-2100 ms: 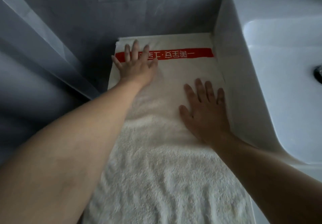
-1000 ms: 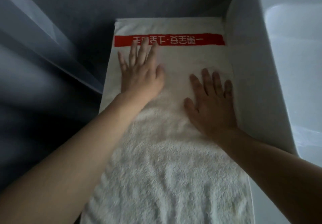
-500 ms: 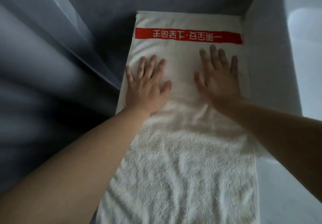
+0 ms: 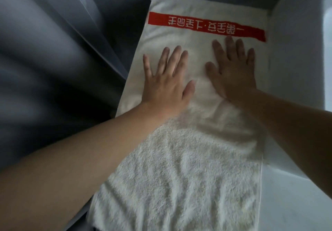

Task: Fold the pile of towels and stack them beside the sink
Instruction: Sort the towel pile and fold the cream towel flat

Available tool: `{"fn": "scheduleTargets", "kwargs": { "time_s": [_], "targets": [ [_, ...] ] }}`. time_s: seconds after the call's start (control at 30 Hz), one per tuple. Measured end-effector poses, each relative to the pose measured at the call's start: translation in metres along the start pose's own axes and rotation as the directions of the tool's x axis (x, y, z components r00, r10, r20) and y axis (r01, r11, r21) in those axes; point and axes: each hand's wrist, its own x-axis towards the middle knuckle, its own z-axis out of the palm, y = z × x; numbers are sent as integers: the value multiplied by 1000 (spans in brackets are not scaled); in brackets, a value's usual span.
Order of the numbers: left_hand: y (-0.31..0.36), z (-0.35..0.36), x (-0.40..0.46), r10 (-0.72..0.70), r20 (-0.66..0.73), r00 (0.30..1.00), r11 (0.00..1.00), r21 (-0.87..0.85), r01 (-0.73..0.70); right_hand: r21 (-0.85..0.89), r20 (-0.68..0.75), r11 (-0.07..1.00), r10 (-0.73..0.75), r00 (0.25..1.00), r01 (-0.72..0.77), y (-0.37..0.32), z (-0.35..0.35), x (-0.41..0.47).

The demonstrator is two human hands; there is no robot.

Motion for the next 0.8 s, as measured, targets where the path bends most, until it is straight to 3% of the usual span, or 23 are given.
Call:
{"fn": "scheduleTargets", "kwargs": {
  "time_s": [0.23,0.8],
  "targets": [
    [-3,15,-116,53,217,975,994,87,-73,7,-2,1000,-25,1000,25,3,-3,4],
    [-4,20,-119,31,131,991,999,30,-35,6,29,999,40,999,-40,-3,-9,-2]
  ]
}}
